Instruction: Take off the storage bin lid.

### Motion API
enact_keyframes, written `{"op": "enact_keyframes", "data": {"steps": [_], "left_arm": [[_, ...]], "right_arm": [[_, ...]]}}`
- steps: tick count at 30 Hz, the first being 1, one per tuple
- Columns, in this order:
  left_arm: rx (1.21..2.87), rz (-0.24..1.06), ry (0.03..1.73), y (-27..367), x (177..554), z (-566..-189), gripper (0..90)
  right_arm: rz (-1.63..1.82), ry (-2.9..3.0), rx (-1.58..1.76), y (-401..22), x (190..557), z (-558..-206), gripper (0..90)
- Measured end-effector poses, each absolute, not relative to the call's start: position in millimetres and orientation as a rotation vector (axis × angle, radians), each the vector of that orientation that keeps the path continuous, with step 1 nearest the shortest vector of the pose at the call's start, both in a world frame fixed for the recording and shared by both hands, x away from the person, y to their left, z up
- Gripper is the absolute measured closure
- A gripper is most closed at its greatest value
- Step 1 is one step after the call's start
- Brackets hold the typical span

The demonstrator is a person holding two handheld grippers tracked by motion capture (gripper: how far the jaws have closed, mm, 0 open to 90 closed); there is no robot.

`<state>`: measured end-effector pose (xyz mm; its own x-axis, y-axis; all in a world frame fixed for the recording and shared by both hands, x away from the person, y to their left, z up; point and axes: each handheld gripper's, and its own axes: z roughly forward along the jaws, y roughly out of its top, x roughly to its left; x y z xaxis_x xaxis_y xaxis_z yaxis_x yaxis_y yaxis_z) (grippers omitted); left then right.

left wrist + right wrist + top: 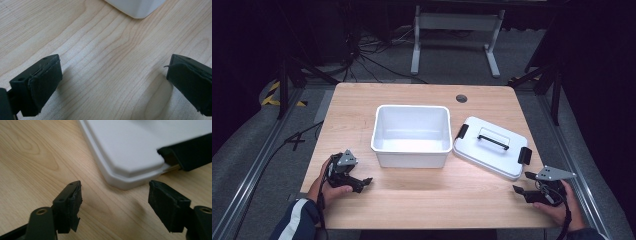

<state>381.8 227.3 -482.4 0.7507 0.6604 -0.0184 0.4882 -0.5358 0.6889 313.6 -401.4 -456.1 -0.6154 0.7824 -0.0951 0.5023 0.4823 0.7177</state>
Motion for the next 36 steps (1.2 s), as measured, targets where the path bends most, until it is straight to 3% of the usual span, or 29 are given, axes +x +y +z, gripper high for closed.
{"op": "enact_keyframes", "data": {"steps": [5,36], "left_arm": [[2.247,0.323,0.855,227.4,381.8,-482.5,0.6],[2.243,0.321,0.864,227.2,381.3,-482.6,0.6]], "right_arm": [[1.000,2.323,1.111,-404.4,313.5,-466.3,23.4],[1.004,2.304,1.116,-404.1,311.5,-467.4,23.1]]}}
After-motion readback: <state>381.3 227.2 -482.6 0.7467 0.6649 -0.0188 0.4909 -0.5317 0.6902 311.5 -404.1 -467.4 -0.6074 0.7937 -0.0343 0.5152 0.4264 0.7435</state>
